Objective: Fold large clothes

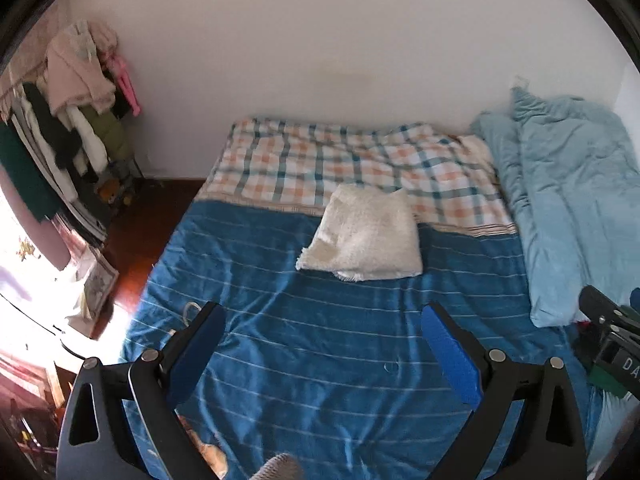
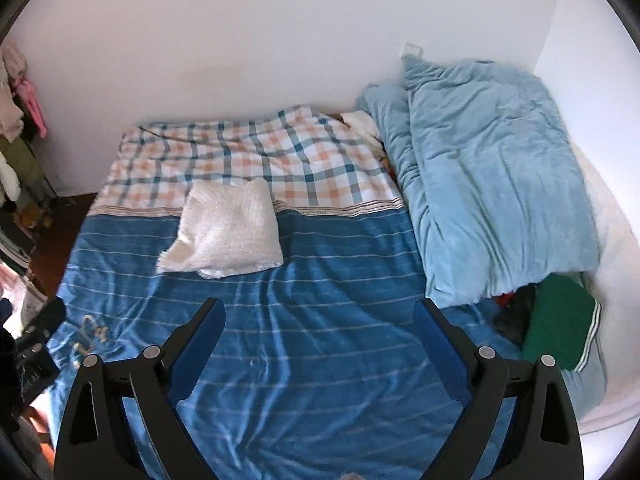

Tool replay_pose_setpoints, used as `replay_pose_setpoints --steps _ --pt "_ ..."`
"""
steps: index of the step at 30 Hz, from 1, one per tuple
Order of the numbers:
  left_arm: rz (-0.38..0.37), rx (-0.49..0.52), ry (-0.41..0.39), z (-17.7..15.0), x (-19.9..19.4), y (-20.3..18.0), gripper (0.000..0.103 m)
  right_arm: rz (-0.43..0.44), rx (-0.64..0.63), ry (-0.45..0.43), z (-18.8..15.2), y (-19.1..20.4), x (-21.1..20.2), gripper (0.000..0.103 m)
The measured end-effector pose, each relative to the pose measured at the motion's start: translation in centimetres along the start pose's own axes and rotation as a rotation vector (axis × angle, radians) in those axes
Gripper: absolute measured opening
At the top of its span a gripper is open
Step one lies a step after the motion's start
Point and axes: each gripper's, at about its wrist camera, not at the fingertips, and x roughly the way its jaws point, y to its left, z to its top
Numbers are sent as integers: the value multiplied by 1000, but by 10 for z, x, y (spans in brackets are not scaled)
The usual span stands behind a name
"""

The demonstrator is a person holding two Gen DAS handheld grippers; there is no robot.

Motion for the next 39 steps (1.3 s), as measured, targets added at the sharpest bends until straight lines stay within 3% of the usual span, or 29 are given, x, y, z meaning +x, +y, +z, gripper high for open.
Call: replay_pose_setpoints --steps 8,16,23,26,39 --pt "-50 9 -85 -7 -99 -1 100 13 29 -126 -19 -33 -146 96" --pt "-46 -3 -166 -10 -149 6 100 26 27 -208 -32 -61 -226 96" --pt "-33 -7 -166 -14 -169 6 100 46 15 -226 -42 -65 -260 96" --pt "-38 -16 -142 -13 -175 5 100 55 6 -214 -40 -64 -263 96" --pt "-14 -28 -164 -11 -190 8 100 67 -12 -209 -31 -64 -273 98"
